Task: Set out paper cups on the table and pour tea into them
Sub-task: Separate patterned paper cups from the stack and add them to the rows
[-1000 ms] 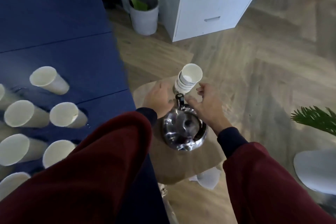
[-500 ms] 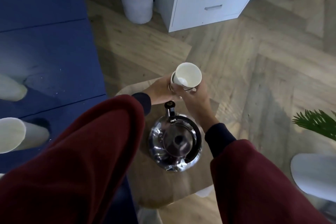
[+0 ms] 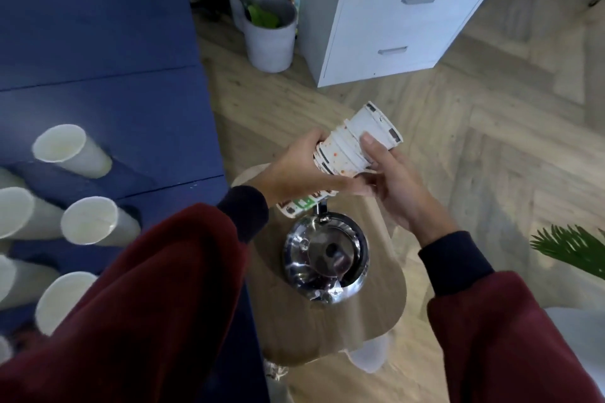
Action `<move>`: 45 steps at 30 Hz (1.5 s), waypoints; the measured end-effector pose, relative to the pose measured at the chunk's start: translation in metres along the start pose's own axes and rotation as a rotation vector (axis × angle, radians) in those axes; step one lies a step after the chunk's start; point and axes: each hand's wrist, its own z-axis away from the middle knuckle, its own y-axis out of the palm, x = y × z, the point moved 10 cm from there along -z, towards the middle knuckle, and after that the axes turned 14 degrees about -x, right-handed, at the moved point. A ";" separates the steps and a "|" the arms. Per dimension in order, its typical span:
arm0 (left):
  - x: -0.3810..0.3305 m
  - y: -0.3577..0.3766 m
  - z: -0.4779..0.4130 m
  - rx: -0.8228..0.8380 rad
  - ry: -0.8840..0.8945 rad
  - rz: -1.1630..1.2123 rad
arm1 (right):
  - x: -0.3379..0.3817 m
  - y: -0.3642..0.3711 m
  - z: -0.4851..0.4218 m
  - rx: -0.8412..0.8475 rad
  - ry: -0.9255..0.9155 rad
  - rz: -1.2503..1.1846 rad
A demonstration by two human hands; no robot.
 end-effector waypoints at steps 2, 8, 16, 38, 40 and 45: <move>-0.014 -0.011 0.029 -0.003 0.030 -0.012 | 0.008 0.009 0.022 0.050 -0.014 0.043; -0.036 -0.043 0.114 -0.006 0.157 0.038 | 0.019 0.048 0.097 0.228 -0.026 0.180; -0.001 -0.133 0.202 -0.167 0.172 -0.008 | 0.036 0.114 0.175 0.015 -0.333 0.424; 0.078 -0.354 0.320 -0.341 -0.003 -0.002 | 0.032 0.347 0.269 0.257 -0.460 0.300; 0.082 -0.354 0.313 -0.332 -0.040 0.009 | 0.038 0.346 0.250 0.219 -0.467 0.298; 0.092 -0.358 0.285 -0.362 -0.123 -0.015 | 0.058 0.317 0.179 -0.074 -0.636 0.472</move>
